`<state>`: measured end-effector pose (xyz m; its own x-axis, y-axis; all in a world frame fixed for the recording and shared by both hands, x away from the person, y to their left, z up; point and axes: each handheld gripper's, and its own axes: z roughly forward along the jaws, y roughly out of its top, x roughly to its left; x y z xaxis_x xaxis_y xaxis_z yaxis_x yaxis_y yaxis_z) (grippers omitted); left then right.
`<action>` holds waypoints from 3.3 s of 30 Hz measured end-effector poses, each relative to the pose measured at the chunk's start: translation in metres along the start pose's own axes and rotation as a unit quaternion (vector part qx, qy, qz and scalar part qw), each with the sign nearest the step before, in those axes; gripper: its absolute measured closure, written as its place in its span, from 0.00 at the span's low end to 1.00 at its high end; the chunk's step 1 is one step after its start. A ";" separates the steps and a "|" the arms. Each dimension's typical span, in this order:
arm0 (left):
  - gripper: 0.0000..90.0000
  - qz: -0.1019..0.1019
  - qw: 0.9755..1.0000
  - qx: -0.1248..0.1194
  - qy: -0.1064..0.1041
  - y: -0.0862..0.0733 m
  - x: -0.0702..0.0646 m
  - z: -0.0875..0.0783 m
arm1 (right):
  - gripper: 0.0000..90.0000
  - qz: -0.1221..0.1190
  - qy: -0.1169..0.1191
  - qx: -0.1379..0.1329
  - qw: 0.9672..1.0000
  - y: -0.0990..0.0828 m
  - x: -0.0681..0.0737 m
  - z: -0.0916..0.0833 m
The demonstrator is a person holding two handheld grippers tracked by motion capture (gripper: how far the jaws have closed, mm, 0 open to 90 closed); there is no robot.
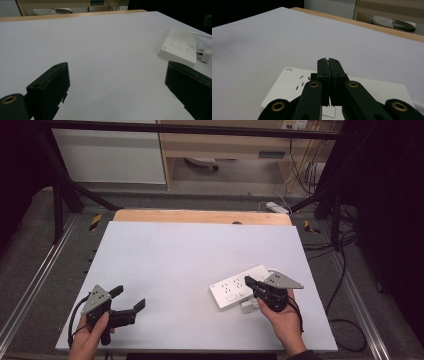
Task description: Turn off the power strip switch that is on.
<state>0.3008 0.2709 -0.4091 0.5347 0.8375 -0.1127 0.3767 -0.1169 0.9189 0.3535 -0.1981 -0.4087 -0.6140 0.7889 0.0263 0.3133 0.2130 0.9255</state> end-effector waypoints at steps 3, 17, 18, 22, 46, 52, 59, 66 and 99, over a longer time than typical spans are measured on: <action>0.06 0.001 1.000 0.000 0.000 0.000 0.000 0.000 | 1.00 -0.002 0.003 0.004 1.000 -0.001 0.001 0.001; 0.06 0.003 1.000 0.002 -0.002 0.000 -0.001 0.000 | 1.00 0.000 0.011 0.035 0.999 -0.007 0.003 0.007; 0.06 0.005 1.000 0.002 -0.002 0.000 -0.001 0.000 | 1.00 0.000 0.012 0.038 0.999 -0.008 0.003 0.008; 0.06 0.008 1.000 0.002 0.000 0.000 -0.001 0.000 | 1.00 -0.001 0.011 0.048 0.999 -0.009 0.003 0.009; 0.06 0.010 1.000 0.004 -0.002 0.000 -0.002 0.001 | 1.00 -0.021 0.015 0.104 0.994 -0.020 0.008 0.027; 0.06 0.008 1.000 0.004 -0.005 0.000 -0.003 0.001 | 1.00 -0.014 0.015 0.107 0.994 -0.021 0.007 0.027; 0.06 0.010 1.000 0.004 -0.002 0.000 -0.002 0.001 | 1.00 -0.016 0.013 0.109 0.994 -0.022 0.005 0.028; 0.05 0.010 1.000 0.004 0.000 0.000 -0.002 0.001 | 1.00 -0.017 0.015 0.110 0.994 -0.022 0.006 0.028; 0.05 0.011 1.000 0.004 0.001 0.000 -0.003 0.001 | 1.00 -0.011 0.019 0.110 0.994 -0.024 0.006 0.029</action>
<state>0.3001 0.2681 -0.4093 0.5411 0.8358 -0.0926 0.3713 -0.1386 0.9181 0.3630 -0.1822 -0.4418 -0.6478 0.7614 0.0242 0.4479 0.3551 0.8205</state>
